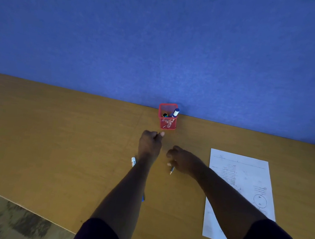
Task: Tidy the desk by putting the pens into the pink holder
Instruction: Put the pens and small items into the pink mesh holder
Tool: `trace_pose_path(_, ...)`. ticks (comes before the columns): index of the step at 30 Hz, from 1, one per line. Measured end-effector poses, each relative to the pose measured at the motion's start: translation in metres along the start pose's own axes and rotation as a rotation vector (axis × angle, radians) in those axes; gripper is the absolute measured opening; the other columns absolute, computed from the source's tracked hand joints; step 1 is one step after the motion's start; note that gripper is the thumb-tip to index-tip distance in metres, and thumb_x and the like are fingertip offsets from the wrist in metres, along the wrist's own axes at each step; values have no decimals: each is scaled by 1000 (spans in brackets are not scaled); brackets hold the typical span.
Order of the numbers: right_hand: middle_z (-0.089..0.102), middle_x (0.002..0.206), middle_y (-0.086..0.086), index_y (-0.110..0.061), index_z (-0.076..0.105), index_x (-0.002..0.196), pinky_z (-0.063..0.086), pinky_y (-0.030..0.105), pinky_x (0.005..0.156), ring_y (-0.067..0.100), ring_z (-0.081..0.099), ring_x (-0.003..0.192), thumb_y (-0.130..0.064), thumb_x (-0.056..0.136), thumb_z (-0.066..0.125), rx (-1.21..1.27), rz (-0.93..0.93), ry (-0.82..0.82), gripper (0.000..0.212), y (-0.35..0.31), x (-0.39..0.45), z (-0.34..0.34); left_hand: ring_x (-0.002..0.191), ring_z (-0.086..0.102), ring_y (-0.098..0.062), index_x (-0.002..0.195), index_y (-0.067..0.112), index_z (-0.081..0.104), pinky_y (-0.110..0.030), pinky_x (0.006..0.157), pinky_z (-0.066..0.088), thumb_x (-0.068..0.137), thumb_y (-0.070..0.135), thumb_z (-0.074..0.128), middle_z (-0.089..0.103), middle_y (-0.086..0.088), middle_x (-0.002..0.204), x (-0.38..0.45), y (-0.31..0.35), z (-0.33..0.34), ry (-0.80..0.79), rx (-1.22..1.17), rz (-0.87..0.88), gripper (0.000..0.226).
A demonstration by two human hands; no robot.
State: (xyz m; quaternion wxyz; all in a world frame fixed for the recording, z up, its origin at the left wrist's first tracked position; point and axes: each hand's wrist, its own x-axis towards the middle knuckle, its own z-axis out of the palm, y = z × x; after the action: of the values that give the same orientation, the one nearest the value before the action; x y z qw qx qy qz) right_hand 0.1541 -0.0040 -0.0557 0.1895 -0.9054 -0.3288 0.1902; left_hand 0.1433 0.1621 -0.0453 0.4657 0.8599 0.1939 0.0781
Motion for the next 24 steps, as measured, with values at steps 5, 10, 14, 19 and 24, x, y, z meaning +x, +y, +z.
trace_pose_path(5, 59, 111, 5, -12, 66, 117, 49, 34, 84, 23, 59, 103, -21, 92, 62, -133, -65, -133, 27, 1, 2, 3, 62, 44, -14, 60, 15, 44, -24, 54, 31, 97, 28, 66, 49, -11, 77, 32, 36, -15, 98, 26, 138, 45)
trace_pose_path(10, 64, 115, 3, -14, 67, 118, 52, 37, 88, 20, 60, 103, -22, 95, 59, -187, -115, -199, 26, 7, 4, -1, 77, 57, -12, 87, 4, 74, -4, 57, 33, 92, 27, 71, 63, -6, 92, 64, 63, -23, 190, 59, 212, 24)
trace_pose_path(14, 63, 121, 2, -16, 66, 123, 54, 33, 85, 19, 62, 103, -12, 92, 61, -274, -185, -225, 31, 9, 6, -8, 77, 60, -23, 88, 3, 73, -28, 62, 46, 91, 31, 72, 63, -10, 91, 82, 59, -17, 130, 188, 236, 29)
trace_pose_path(19, 59, 122, 3, -15, 61, 127, 57, 36, 82, 21, 62, 101, -2, 85, 65, -348, -255, -280, 44, 11, 7, -12, 70, 55, -16, 82, 3, 67, -22, 53, 34, 95, 33, 67, 57, -5, 85, 84, 64, -10, 161, 145, 247, 33)
trace_pose_path(24, 53, 119, 4, -11, 58, 120, 57, 39, 74, 22, 61, 91, -5, 86, 65, -427, -321, -272, 36, 14, 6, -15, 68, 50, -4, 81, 5, 71, -6, 58, 35, 95, 28, 69, 56, -1, 82, 93, 80, -10, 198, -8, 245, 27)
